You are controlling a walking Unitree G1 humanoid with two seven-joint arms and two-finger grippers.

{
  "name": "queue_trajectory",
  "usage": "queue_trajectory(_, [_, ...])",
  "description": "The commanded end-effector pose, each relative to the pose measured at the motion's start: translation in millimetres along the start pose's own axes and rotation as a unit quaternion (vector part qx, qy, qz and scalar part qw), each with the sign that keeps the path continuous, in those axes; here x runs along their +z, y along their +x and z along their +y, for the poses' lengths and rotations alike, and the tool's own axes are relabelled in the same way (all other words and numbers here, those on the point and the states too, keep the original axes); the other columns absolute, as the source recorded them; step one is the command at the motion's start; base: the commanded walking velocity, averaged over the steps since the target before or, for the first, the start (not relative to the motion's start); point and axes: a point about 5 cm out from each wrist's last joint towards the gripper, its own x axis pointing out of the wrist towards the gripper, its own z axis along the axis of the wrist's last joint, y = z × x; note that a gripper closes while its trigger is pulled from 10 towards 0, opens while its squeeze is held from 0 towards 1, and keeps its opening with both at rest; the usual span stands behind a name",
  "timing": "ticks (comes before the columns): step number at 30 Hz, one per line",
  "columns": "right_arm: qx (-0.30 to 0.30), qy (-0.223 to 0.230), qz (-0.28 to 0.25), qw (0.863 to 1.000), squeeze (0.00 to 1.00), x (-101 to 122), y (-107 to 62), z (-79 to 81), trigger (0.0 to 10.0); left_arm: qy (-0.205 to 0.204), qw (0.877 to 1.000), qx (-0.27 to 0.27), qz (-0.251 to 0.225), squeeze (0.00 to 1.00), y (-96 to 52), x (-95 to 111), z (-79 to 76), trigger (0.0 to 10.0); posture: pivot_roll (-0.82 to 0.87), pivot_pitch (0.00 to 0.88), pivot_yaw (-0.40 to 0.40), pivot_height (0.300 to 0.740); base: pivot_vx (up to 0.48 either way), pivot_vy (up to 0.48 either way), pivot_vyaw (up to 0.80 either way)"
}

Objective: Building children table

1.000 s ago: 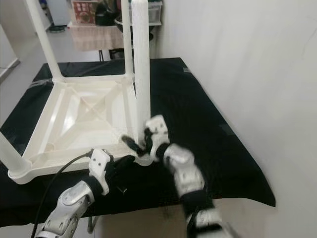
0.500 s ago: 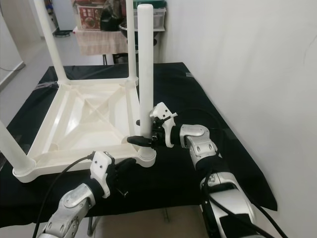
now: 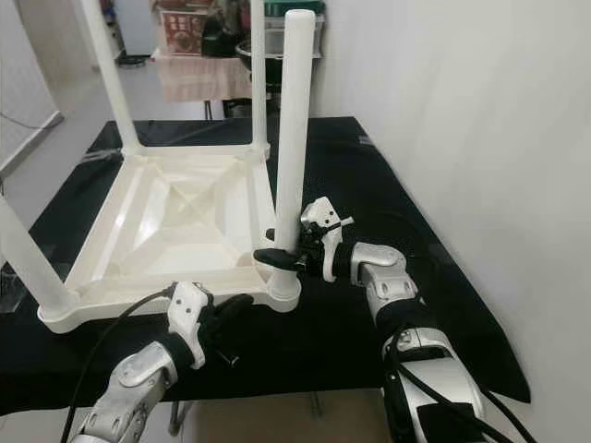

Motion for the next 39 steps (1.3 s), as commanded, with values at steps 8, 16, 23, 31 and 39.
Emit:
queue_trajectory(8, [-0.211, 0.035, 0.076, 0.974, 0.0, -49, 23.9, 60.8, 0.0, -0.004, 1.0, -0.004, 0.002, 0.0, 0.0, -2, 0.1, 10.0, 0.02, 0.0, -0.073, 0.74, 0.0, 0.0, 0.0])
queue_trajectory(16, [-0.196, 0.051, 0.057, 0.978, 1.0, -31, 34.5, 69.1, 10.0, -0.002, 1.0, 0.003, 0.002, 0.0, 2.3, -2, 1.3, 10.0, 0.01, 0.0, -0.057, 0.74, 0.0, 0.0, 0.0])
queue_trajectory(23, [-0.018, 0.017, -0.041, 0.999, 0.27, 12, 35.0, 60.4, 10.0, -0.005, 1.0, -0.003, 0.003, 0.0, 4.9, -4, -1.2, 10.0, 0.01, 0.0, -0.057, 0.74, 0.0, 0.0, 0.0])
queue_trajectory(31, [0.037, -0.076, 0.019, 0.996, 0.0, 19, 27.9, 21.8, 10.0, -0.006, 1.0, 0.0, -0.001, 0.0, 5.2, -3, -2.7, 10.0, 0.03, 0.0, -0.071, 0.74, 0.0, 0.0, 0.0])
queue_trajectory(39, [0.064, -0.035, 0.011, 0.997, 0.0, 25, 25.0, 7.1, 10.0, -0.005, 1.0, -0.001, -0.001, 0.0, 4.9, -3, -4.1, 10.0, 0.04, 0.0, -0.066, 0.74, 0.0, 0.0, 0.0])
